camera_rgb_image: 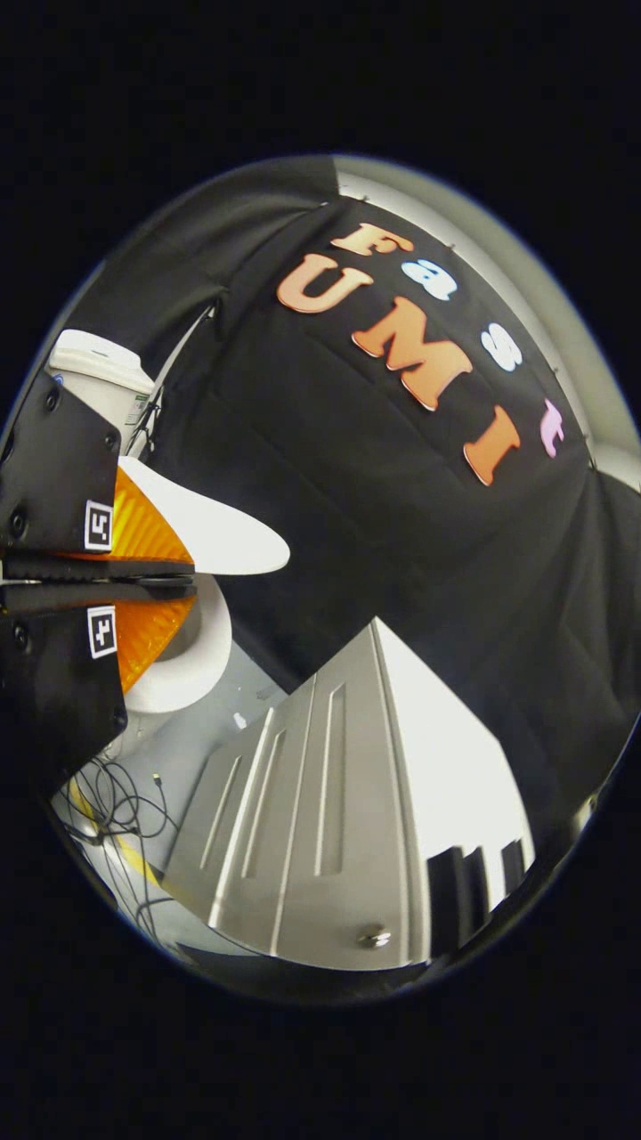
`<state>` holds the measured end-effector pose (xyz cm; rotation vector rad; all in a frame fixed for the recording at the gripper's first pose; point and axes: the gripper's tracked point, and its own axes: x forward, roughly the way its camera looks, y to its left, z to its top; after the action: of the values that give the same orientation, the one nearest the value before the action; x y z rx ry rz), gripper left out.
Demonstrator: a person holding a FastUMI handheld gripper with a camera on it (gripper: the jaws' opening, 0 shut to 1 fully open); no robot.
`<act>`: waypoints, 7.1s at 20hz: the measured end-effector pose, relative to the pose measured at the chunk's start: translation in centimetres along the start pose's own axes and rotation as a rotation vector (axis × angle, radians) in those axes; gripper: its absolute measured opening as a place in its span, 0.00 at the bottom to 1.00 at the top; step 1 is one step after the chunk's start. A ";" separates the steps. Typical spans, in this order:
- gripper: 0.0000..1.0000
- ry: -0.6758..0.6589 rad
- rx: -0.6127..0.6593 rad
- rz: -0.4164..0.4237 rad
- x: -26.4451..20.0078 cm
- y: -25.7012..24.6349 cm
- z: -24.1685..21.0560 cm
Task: Open the toilet lid.
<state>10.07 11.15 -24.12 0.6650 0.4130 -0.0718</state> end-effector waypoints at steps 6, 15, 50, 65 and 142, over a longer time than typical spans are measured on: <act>0.09 -0.010 -0.267 0.016 -0.8 6.2 2.0; 0.10 -0.010 -0.498 0.111 -1.6 16.1 2.8; 0.10 -0.052 -0.766 0.348 -7.4 43.1 -8.1; 0.10 0.062 -0.857 0.469 -9.0 52.3 -18.0; 0.82 -0.270 -0.721 0.227 -10.9 12.4 20.7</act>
<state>9.77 7.51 2.10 -0.0169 0.0805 0.1966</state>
